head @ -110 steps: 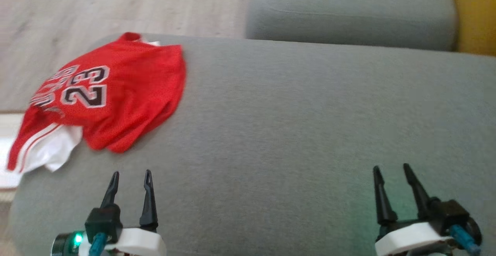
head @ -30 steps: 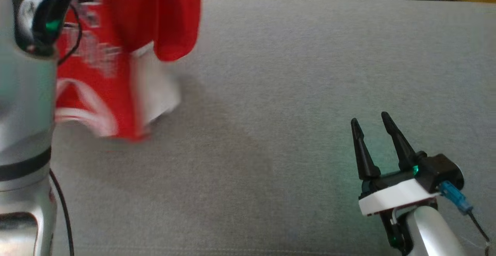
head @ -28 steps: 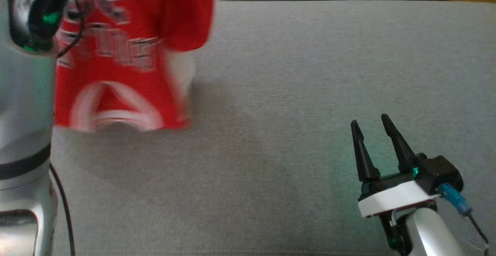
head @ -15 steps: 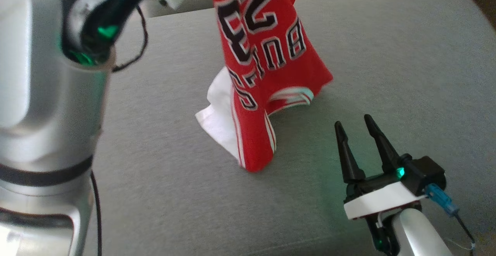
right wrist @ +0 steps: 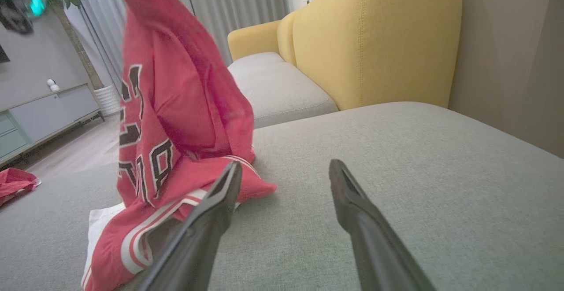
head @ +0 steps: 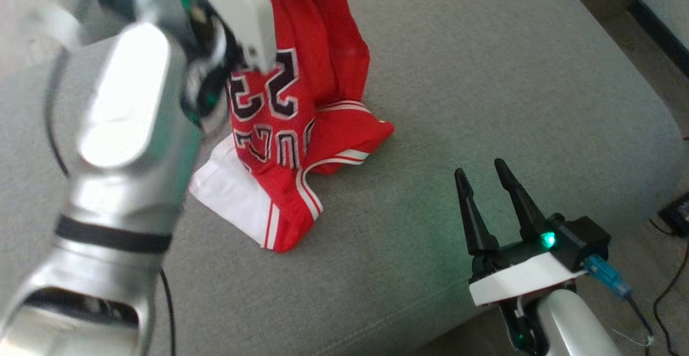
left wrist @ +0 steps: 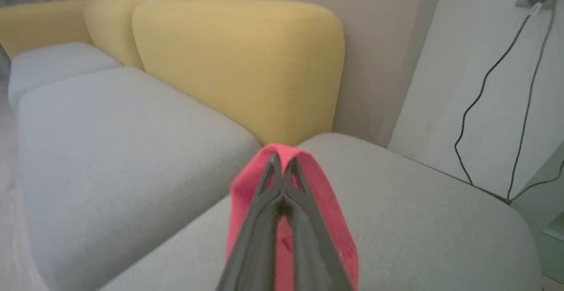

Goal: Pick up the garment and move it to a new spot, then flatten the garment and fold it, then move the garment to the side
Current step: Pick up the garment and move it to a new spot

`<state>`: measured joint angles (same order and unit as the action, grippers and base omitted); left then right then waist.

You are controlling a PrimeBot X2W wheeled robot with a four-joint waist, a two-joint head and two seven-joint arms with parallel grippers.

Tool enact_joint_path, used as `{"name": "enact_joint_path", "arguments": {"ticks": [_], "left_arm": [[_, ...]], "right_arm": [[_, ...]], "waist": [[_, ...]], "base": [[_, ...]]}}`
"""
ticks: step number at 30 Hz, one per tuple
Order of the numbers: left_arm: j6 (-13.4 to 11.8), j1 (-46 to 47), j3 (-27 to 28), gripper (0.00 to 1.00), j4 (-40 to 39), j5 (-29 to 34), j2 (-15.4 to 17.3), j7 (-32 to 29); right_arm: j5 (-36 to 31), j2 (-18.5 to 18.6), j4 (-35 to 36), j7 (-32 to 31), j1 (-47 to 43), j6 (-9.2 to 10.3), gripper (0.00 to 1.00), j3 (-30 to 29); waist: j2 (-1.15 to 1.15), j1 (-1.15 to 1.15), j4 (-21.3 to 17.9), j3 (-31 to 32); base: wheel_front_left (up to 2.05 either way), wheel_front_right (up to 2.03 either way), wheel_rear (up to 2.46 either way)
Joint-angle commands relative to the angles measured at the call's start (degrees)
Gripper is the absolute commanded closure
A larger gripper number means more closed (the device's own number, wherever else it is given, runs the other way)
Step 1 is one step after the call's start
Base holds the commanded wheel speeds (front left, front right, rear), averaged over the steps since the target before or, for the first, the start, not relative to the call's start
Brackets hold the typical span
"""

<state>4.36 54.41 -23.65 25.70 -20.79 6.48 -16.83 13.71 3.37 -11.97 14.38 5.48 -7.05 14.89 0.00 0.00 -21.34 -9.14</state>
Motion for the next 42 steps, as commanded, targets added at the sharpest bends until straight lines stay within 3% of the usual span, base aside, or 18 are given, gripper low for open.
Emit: {"name": "enact_joint_path", "arguments": {"ticks": [1,2,3,4,11,22,33,42], "left_arm": [[-0.85,0.13,1.31,1.00,1.34,0.19,1.03,1.75],[-1.08,-0.57,1.31,0.65,3.77,0.19,0.77,3.24],[-1.39,-1.15,1.41,0.05,5.78,0.26,0.61,4.86],[-1.74,-1.70,1.44,0.00,7.44,0.40,0.49,6.34],[-4.04,-8.02,1.26,0.00,8.33,0.76,-0.80,17.51],[-12.71,-32.86,1.77,0.00,-6.23,-0.46,-1.89,28.48],[-18.31,-52.48,1.65,0.00,-15.96,4.87,0.05,31.77],[-18.95,-59.40,6.70,0.00,-21.79,9.73,1.00,31.81]], "right_arm": [[0.60,-0.48,1.91,0.62,2.58,-0.44,0.00,1.57],[0.67,-0.48,1.90,0.62,2.59,-0.44,0.00,1.61],[0.71,-0.48,1.95,0.62,2.55,-0.44,0.00,1.57],[0.71,-0.48,2.02,0.62,2.45,-0.44,0.00,1.40],[-0.81,-0.48,2.29,0.62,1.01,-0.44,0.00,-1.13],[-5.01,-0.38,4.22,0.62,-3.57,-0.44,0.00,-7.64],[-7.74,0.02,4.30,0.62,-9.64,-0.44,0.00,-11.65],[-8.48,-0.17,3.64,0.62,-11.35,-0.44,0.00,-12.31]], "waist": [[0.00,0.00,-0.76,-0.38],[0.00,0.00,-0.88,-0.35],[0.00,0.00,-0.90,-0.32],[0.00,0.00,-0.78,-0.23],[0.00,0.00,3.15,1.07],[0.00,0.00,12.29,5.15],[0.00,0.00,18.66,9.32],[0.00,0.00,20.76,10.27]], "base": [[0.00,0.00,0.00],[0.00,0.00,0.00],[0.00,0.00,0.00],[0.00,0.00,0.00],[0.00,0.00,0.00],[0.00,0.00,0.00],[0.00,0.00,0.00],[0.00,0.00,0.00]]}}
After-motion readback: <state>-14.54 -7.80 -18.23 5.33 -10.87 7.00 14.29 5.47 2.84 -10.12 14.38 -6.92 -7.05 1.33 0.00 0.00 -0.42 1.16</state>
